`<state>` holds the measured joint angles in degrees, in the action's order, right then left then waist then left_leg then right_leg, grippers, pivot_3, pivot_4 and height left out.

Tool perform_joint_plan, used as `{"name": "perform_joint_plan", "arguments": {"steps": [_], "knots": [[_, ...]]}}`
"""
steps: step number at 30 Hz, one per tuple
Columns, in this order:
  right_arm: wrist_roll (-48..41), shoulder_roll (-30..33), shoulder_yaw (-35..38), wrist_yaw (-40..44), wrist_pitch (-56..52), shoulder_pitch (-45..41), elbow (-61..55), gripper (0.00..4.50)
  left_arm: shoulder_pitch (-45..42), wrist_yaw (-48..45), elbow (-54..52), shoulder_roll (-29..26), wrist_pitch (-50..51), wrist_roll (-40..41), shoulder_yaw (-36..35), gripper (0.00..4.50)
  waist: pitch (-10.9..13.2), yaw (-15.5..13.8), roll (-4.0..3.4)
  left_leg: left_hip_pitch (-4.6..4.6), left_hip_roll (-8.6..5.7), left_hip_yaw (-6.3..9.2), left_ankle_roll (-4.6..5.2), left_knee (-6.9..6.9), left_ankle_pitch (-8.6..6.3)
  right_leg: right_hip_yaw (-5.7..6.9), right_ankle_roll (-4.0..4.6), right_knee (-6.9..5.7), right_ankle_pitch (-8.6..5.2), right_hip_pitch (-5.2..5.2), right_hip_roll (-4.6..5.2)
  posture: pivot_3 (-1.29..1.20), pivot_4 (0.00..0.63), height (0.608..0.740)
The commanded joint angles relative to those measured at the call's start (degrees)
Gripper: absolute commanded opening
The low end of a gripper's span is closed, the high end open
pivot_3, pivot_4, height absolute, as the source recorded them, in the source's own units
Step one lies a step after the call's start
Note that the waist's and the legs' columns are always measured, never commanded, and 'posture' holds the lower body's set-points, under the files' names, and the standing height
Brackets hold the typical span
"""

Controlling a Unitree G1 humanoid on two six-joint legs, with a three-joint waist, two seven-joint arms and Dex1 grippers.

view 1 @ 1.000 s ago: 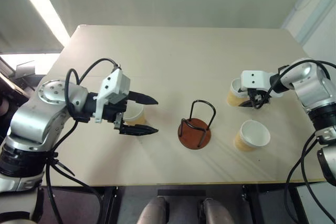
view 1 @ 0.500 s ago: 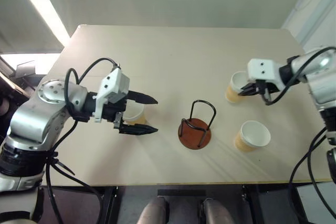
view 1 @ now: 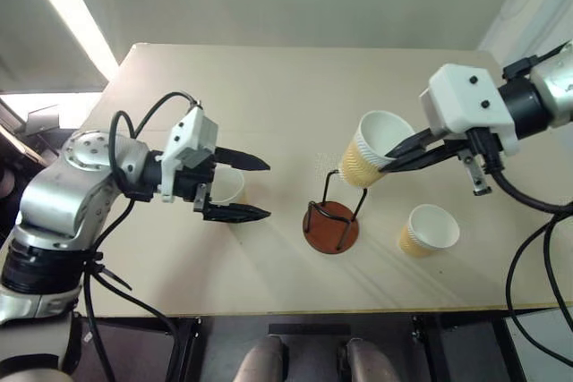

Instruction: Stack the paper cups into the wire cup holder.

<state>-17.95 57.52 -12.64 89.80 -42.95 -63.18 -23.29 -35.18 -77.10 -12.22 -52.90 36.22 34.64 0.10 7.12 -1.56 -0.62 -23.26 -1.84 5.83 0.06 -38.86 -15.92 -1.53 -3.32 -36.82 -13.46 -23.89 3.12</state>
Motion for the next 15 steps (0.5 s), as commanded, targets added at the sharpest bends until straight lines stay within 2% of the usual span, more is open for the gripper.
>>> {"name": "perform_joint_plan", "arguments": {"steps": [1, 8, 15], "knots": [[0.22, -0.8, -1.22, -1.67, 1.51, -0.79, -1.28, 0.05, -1.41, -0.21, -0.42, 0.0, -0.91, 0.23, -0.61, 4.5, 0.0, 0.02, 0.0, 0.0, 0.0, 0.0, 0.0, 0.0, 0.0, 0.0, 0.0, -0.01, 0.0, 0.0, 0.0, 0.0, 0.15, 0.74], [0.16, -2.61, -3.16, -3.51, 2.81, 0.41, -2.07, 0.05, -0.78, -0.04, -1.18, -0.42, -0.72, 0.45, -1.15, 4.5, 0.0, -0.02, 0.0, -0.01, -0.01, 0.0, 0.01, 0.0, 0.0, 0.0, 0.0, 0.01, 0.0, 0.0, 0.0, 0.0, 0.15, 0.74], [1.81, -1.76, -5.03, -3.42, 6.0, 3.12, -2.19, 0.05, -0.42, 0.25, -1.41, -0.58, -0.72, 0.47, -1.46, 4.5, 0.0, -0.02, 0.0, -0.01, 0.0, 0.0, 0.01, -0.01, 0.0, 0.0, 0.0, -0.01, 0.0, 0.0, 0.0, 0.0, 0.15, 0.74]]}}
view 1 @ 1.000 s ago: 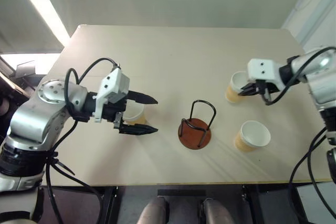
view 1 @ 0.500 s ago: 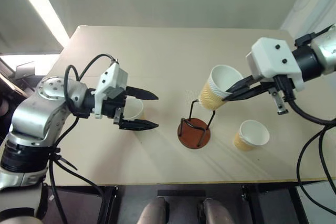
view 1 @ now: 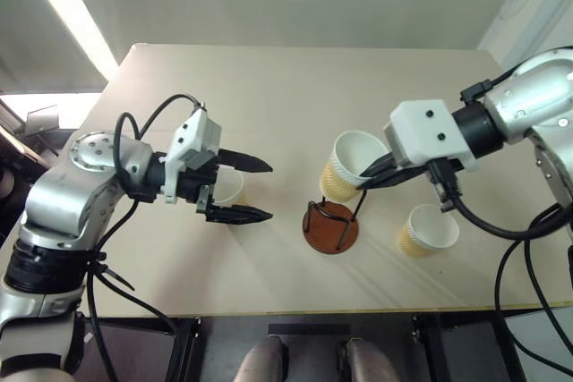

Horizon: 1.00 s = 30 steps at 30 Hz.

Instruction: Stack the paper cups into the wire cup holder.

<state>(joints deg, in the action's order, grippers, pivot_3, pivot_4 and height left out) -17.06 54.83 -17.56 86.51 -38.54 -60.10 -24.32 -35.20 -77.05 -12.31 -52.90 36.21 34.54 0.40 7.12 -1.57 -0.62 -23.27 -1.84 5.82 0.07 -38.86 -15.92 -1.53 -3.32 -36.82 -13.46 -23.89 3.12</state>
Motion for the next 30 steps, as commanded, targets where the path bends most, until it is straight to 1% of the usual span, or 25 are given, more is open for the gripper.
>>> {"name": "perform_joint_plan", "arguments": {"steps": [1, 5, 6, 8, 15, 19, 21, 23, 26, 30], "knots": [[1.23, 1.03, -0.36, 0.0, 2.02, 0.34, -1.19, 0.05, -0.39, 0.24, -1.33, -0.56, -0.71, 0.59, -1.77, 4.5, 0.0, 0.0, 0.0, 0.0, 0.0, 0.0, 0.0, 0.0, 0.0, 0.0, 0.0, 0.0, 0.0, 0.0, 0.0, 0.0, 0.15, 0.74], [1.97, 0.68, -1.09, -0.36, 2.75, 0.75, -0.96, 0.05, -0.31, 0.42, -1.46, -0.49, -0.51, 0.62, -1.61, 4.5, 0.0, 0.0, 0.0, 0.0, 0.0, 0.0, 0.0, -0.01, 0.0, 0.0, 0.0, -0.01, 0.0, 0.0, 0.0, 0.0, 0.15, 0.74], [2.14, 0.44, -1.21, -0.58, 2.7, 0.71, -0.85, 0.21, -0.3, 0.48, -1.44, -0.48, -0.41, 0.64, -1.61, 4.5, 0.0, 0.01, 0.0, 0.0, 0.0, 0.0, 0.0, -0.01, 0.0, 0.0, 0.0, -0.01, 0.0, 0.0, 0.0, 0.0, 0.15, 0.74], [2.4, -0.05, -1.26, -1.14, 2.57, 0.63, -0.63, 0.65, -0.17, 0.57, -1.44, -0.46, -0.46, 0.61, -1.65, 4.5, 0.0, 0.01, 0.0, 0.0, 0.0, 0.0, 0.0, -0.01, 0.0, 0.0, 0.0, -0.01, 0.0, 0.0, 0.0, 0.0, 0.15, 0.74], [2.85, -2.19, 0.22, -4.58, 2.01, 0.08, 0.84, 3.03, 0.69, 1.51, -2.29, -0.77, -0.75, 0.35, -2.29, 4.5, 0.0, 0.01, 0.0, 0.0, 0.0, 0.0, 0.0, -0.02, 0.0, 0.0, 0.0, -0.02, 0.0, 0.0, 0.0, 0.0, 0.15, 0.74], [1.68, -3.22, 3.79, -8.73, -1.21, -0.5, 4.34, 3.03, 0.18, 4.29, -3.66, -1.15, -2.2, -1.87, -2.53, 4.5, 0.0, 0.01, 0.01, -0.01, 0.0, 0.0, 0.0, -0.04, 0.0, 0.0, 0.0, 0.0, 0.0, 0.0, 0.0, 0.0, 0.15, 0.74], [0.04, -3.63, 6.47, -10.77, -3.95, -0.47, 5.89, 3.03, -0.16, 5.27, -4.77, -2.63, -2.75, -4.08, -1.77, 4.5, 0.0, -0.02, 0.01, -0.01, 0.0, 0.0, 0.01, -0.06, 0.0, 0.0, 0.0, -0.01, 0.0, 0.0, 0.0, 0.0, 0.15, 0.74], [-3.79, -3.89, 9.91, -11.53, -8.46, -0.71, 6.72, 3.03, 0.41, 4.68, -6.82, -4.86, -4.53, -6.36, -1.19, 4.5, 0.0, 0.0, 0.01, -0.01, 0.0, 0.0, 0.01, -0.05, 0.0, 0.0, 0.0, -0.01, 0.0, 0.0, 0.0, 0.0, 0.15, 0.74], [-12.7, -5.5, 16.44, -13.28, -19.73, -2.64, 7.94, 3.03, 1.6, 3.83, -10.17, -8.66, -6.31, -9.26, -0.26, 4.5, 0.0, 0.01, 0.0, -0.01, -0.01, -0.01, 0.0, 0.03, 0.0, -0.01, 0.0, 0.07, 0.0, -0.02, -0.02, 0.0, 0.15, 0.74], [-19.21, -3.99, 20.45, -13.28, -24.99, -0.94, 7.66, 3.03, 3.56, 4.27, -13.27, -13.21, -6.98, -14.56, 2.44, 4.5, 0.0, -0.09, 0.01, 0.0, 0.0, 0.0, 0.0, 0.11, 0.0, -0.01, 0.04, 0.13, -0.02, -0.02, -0.05, 0.0, 0.15, 0.74]]}}
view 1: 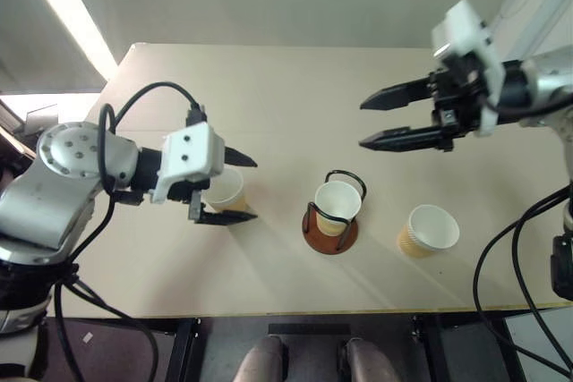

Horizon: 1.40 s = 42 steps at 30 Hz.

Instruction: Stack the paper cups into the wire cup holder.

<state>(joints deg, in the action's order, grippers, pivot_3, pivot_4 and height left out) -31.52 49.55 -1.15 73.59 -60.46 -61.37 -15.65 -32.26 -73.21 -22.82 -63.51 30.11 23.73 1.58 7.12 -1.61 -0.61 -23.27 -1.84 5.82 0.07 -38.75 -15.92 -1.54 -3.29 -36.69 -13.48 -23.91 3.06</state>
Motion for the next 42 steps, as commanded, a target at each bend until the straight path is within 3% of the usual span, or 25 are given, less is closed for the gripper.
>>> {"name": "perform_joint_plan", "arguments": {"steps": [1, 9, 26, 29, 39, 40, 42], "knots": [[-5.73, 1.51, 4.43, -0.6, -3.58, 0.64, -1.22, 3.03, 0.87, 0.53, -3.02, -3.15, -0.85, -4.55, 1.69, 4.5, 0.0, -0.04, 0.0, 0.0, -0.01, 0.01, 0.0, 0.0, 0.0, 0.0, 0.0, 0.01, 0.0, 0.0, 0.0, 0.0, 0.15, 0.74], [-9.53, 3.06, 4.19, -2.09, -2.76, 4.61, -3.04, 3.03, 3.94, 2.63, -1.81, -6.29, -1.75, -15.05, 6.78, 4.5, 0.01, 0.11, -0.01, 0.09, 0.01, 0.0, -0.05, 0.0, 0.02, -0.02, 0.09, -0.2, -0.05, -0.01, 0.02, 0.0, 0.15, 0.74], [-10.73, 4.34, 4.57, -4.01, 1.68, 7.55, -4.17, 3.03, -0.97, 2.18, 7.81, 0.68, -8.32, -24.08, 13.37, 4.5, 0.01, 0.02, -0.01, 0.08, -0.01, 0.01, -0.07, 0.01, 0.01, -0.01, 0.1, -0.23, -0.05, -0.02, 0.05, 0.0, 0.15, 0.74], [-10.6, 4.59, 4.47, -4.11, 3.19, 8.19, -4.02, 3.08, -1.86, 1.24, 10.29, 2.09, -10.68, -24.11, 13.3, 3.9, 0.01, 0.05, -0.01, 0.07, -0.01, 0.01, -0.07, 0.01, 0.01, -0.01, 0.09, -0.22, -0.05, -0.03, 0.05, 0.0, 0.15, 0.74], [-10.29, 5.91, 4.3, -3.04, 7.06, 10.63, -4.16, 3.08, -5.56, -5.75, 12.94, 2.76, -14.17, -18.19, 10.32, 0.31, 0.0, 0.02, 0.0, 0.06, -0.01, 0.01, -0.07, 0.01, 0.01, -0.01, 0.09, -0.23, -0.05, -0.04, 0.04, 0.0, 0.15, 0.74], [-10.36, 6.47, 4.19, -2.47, 7.34, 11.22, -4.26, 3.08, -6.72, -6.64, 13.05, 2.89, -13.91, -17.17, 9.89, 0.03, 0.0, -0.03, 0.0, 0.05, -0.01, 0.01, -0.07, 0.01, 0.01, -0.01, 0.09, -0.23, -0.05, -0.04, 0.05, 0.0, 0.15, 0.74], [-9.27, 8.22, 3.34, -1.19, 8.85, 12.66, -4.74, 3.08, -9.13, -7.88, 13.49, 3.26, -13.59, -15.77, 9.36, 0.03, 0.0, -0.15, 0.0, 0.02, -0.01, 0.01, -0.06, 0.0, 0.01, 0.01, 0.09, -0.23, -0.05, -0.04, 0.05, 0.0, 0.15, 0.74]]}}
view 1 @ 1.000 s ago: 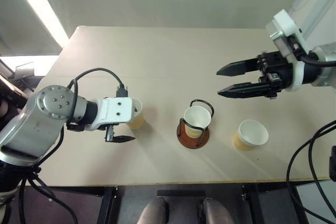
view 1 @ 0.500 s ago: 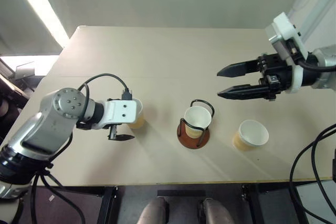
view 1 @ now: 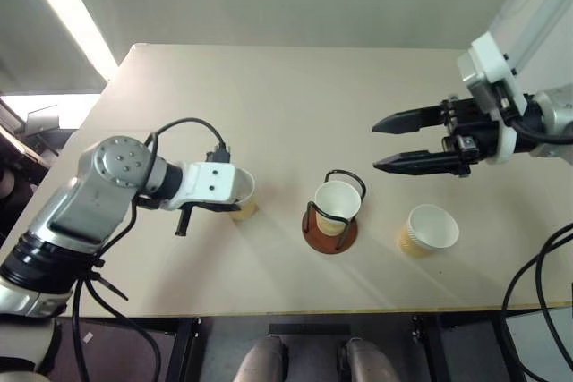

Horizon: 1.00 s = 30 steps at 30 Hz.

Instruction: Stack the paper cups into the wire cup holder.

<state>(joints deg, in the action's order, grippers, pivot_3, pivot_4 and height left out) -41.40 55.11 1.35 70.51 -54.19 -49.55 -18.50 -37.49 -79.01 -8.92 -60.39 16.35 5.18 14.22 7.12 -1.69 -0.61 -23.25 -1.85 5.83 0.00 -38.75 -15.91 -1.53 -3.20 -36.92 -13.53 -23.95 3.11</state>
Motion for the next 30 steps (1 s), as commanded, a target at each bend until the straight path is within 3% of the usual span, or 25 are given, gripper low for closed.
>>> {"name": "perform_joint_plan", "arguments": {"steps": [1, 12, 18, 23, 30], "knots": [[0.14, 3.59, 0.71, 2.34, 1.75, 1.15, -2.01, 3.08, -5.68, -2.79, -0.02, 0.47, 0.14, 3.19, -3.16, 0.03, 0.0, -0.18, 0.0, -0.01, -0.01, 0.0, 0.0, -0.01, 0.0, 0.0, 0.0, 0.0, 0.0, 0.0, 0.0, 0.0, 0.15, 0.74], [-2.95, 12.83, 3.87, 8.5, 1.97, 6.35, -5.69, 3.08, -24.42, -10.73, 4.82, 9.65, 1.21, 6.2, 1.42, 0.03, 0.01, -0.17, 0.01, -0.17, -0.01, 0.01, 0.08, -0.12, -0.04, 0.02, -0.09, 0.0, 0.05, 0.0, 0.03, 0.0, 0.15, 0.74], [-3.7, 13.66, 6.45, 6.42, 1.95, 9.16, -6.22, 3.08, -30.45, -13.3, 6.49, 15.88, 2.13, 8.75, 3.43, 0.03, 0.02, -0.15, 0.03, -0.22, 0.01, 0.01, 0.1, -0.14, -0.05, 0.02, -0.17, 0.0, 0.1, 0.0, 0.02, 0.0, 0.15, 0.74], [-4.38, 13.83, 8.65, 3.83, 1.39, 11.68, -7.34, 3.08, -33.73, -13.49, 5.23, 20.12, 2.0, 12.66, 6.46, 0.03, 0.02, -0.32, 0.03, -0.36, 0.0, 0.01, 0.22, -0.31, -0.1, 0.03, -0.27, 0.02, 0.15, 0.0, 0.03, 0.0, 0.15, 0.74], [-5.99, 15.08, 11.35, 1.81, 0.82, 14.16, -8.77, 3.08, -33.97, -13.49, 6.5, 20.73, 0.38, 15.15, 10.41, 0.03, 0.02, -0.32, 0.03, -0.36, 0.01, -0.04, 0.26, -0.34, -0.12, 0.01, -0.31, 0.03, 0.17, -0.01, 0.02, 0.0, 0.15, 0.74]]}}
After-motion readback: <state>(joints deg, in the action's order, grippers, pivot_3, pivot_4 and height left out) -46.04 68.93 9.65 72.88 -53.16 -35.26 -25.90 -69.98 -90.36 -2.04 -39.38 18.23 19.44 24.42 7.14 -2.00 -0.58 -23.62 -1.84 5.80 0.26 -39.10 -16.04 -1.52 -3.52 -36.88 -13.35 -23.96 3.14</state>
